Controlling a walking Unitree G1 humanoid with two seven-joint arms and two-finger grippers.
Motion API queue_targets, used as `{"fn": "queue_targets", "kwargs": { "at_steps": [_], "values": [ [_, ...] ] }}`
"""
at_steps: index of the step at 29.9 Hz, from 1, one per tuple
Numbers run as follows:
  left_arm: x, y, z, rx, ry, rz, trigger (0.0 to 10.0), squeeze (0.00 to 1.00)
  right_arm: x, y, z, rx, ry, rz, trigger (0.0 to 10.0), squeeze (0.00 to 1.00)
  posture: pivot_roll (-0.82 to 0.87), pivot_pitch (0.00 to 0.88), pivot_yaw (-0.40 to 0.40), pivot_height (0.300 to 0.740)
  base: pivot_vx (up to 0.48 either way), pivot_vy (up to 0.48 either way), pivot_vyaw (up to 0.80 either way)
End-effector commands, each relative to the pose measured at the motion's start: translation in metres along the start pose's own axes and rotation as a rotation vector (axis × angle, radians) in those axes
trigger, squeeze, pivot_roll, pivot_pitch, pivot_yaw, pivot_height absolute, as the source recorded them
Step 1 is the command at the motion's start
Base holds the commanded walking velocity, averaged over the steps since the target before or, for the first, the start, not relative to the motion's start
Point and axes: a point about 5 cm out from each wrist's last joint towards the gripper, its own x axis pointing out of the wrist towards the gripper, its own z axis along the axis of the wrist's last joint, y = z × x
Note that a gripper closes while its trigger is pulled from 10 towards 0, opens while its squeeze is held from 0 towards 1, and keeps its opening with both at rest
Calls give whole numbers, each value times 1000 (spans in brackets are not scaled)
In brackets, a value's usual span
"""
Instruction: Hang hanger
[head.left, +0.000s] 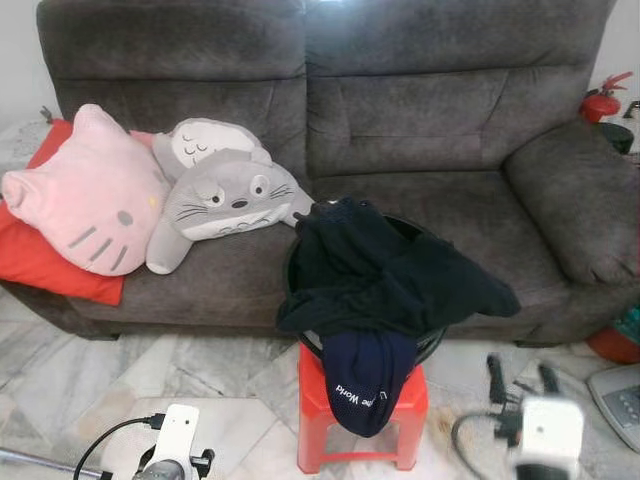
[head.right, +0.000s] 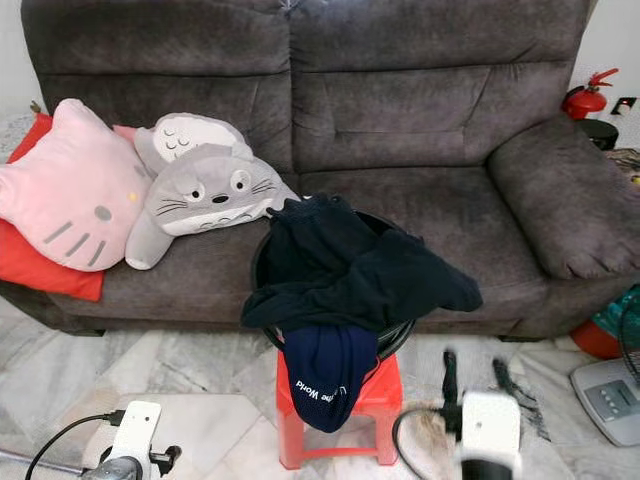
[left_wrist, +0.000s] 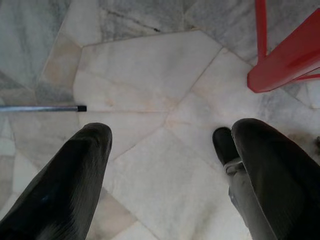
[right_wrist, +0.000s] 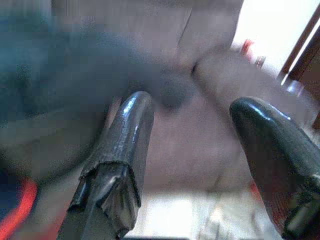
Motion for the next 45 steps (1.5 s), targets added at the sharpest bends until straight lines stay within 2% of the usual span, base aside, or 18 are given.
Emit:
{"fn": "queue_targets", "kwargs": {
  "at_steps": [1,2,5,6,8,9,10,12,13,14,17,22,25,27,31,39,41,45],
  "values": [
    [0,2,-1,24,14,8,10000,0,10,-3,15,-6,-43,-12,10000,0,-230,0,70,740,0,0,0],
    [0,1,-1,24,13,8,10000,0,13,-4,19,-3,-52,-11,10000,0,-230,0,70,740,0,0,0],
    [1,0,2,20,7,10,10000,0,36,0,42,11,-107,17,10000,0,-220,0,63,740,0,0,0],
    [1,0,2,20,7,10,10000,0,36,0,42,11,-107,17,10000,0,-220,0,63,740,0,0,0],
    [1,1,3,9,5,16,10000,0,54,6,56,24,-144,42,10000,0,-212,0,59,740,0,0,0],
    [1,1,3,9,5,16,10000,0,54,6,56,24,-144,42,10000,0,-212,0,59,740,0,0,0],
    [1,1,4,3,5,20,10000,0,64,8,63,61,-150,39,10000,0,-208,0,58,740,0,0,0],
    [1,4,5,-6,4,27,10000,0,76,11,73,78,-167,46,10000,0,-202,0,52,740,0,0,0],
    [1,4,5,-6,4,27,10000,0,76,11,73,78,-167,46,10000,0,-202,0,52,740,0,0,0],
    [1,7,5,-22,2,38,10000,0,87,15,81,72,-174,68,10000,0,-190,0,43,740,0,0,0],
    [1,13,7,-48,-4,56,10000,0,98,24,93,75,-185,123,10000,0,-179,0,32,740,0,0,0],
    [1,14,6,-59,-7,64,10000,0,103,26,101,99,-194,152,10000,0,-167,0,21,740,0,0,0],
    [-1,20,-2,-87,2,83,10000,0,109,27,115,121,-218,175,10000,0,-162,0,7,740,0,0,0],
    [-2,22,-6,-93,9,85,10000,0,109,27,117,119,-224,180,10000,0,-177,0,18,740,0,0,0],
    [-4,25,-12,-117,13,88,10000,0,108,26,117,125,-218,170,10000,0,-187,0,32,740,0,0,0],
    [-6,26,-24,-97,36,87,10000,0,97,35,110,146,-185,193,10000,0,-200,0,62,740,0,0,0],
    [-10,28,-37,-86,66,84,10000,0,89,39,101,163,-154,191,10000,0,-213,0,98,740,0,0,0],
    [-12,29,-46,-68,88,75,10000,0,84,42,96,164,-137,189,10000,0,-219,0,118,740,0,0,0]
  ]
}}
